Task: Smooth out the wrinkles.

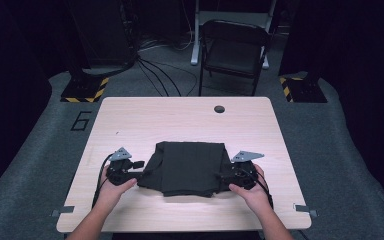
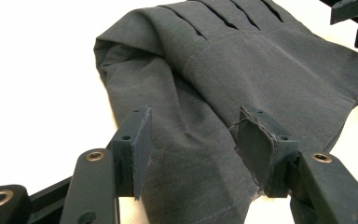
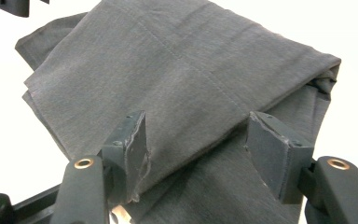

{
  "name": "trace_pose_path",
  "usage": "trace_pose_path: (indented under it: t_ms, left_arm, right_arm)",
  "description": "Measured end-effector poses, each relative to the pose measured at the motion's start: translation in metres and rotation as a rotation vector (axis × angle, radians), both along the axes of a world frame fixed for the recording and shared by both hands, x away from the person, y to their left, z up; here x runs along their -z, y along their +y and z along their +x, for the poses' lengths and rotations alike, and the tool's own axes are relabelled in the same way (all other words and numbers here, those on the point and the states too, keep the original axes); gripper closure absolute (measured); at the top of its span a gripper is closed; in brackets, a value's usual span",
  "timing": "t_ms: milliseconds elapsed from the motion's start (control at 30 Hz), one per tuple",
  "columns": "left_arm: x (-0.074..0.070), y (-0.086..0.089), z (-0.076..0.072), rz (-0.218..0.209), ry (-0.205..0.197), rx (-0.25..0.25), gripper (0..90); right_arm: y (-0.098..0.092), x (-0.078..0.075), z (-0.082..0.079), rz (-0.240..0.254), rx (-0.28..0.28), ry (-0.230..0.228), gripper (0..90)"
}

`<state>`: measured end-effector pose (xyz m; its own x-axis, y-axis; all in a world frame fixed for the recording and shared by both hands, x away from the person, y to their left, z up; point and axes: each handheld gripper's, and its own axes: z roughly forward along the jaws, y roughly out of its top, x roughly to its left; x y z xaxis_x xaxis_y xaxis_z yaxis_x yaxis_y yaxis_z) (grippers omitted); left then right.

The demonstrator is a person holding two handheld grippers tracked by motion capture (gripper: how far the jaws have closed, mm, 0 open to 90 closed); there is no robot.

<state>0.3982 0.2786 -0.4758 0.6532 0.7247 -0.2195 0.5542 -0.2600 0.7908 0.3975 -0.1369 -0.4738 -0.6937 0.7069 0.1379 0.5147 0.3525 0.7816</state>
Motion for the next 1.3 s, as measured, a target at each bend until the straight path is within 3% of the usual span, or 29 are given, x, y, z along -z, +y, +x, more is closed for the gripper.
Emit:
trace_pose_path:
  t_ms: [333, 700, 933, 1033, 1300]
  left_arm:
    - [0.000, 0.011, 0.000, 0.000, -0.001, -0.029, 43.8]
    - [0.004, 0.023, -0.005, 0.050, -0.003, -0.048, 40.3]
    - [0.008, 0.030, -0.008, 0.059, 0.010, -0.068, 40.0]
    - [0.011, 0.033, -0.005, 0.057, 0.020, -0.084, 40.1]
    - [0.017, 0.038, 0.002, 0.065, 0.033, -0.114, 40.0]
  right_arm:
    - [-0.014, 0.000, -0.003, -0.022, 0.043, -0.017, 37.8]
    - [-0.030, 0.002, -0.010, -0.034, 0.099, -0.008, 37.8]
    - [-0.027, 0.007, -0.010, -0.061, 0.099, -0.001, 37.6]
    - [-0.026, 0.008, -0.009, -0.065, 0.111, -0.013, 37.6]
    - [-0.031, 0.013, -0.005, -0.067, 0.134, 0.005, 37.6]
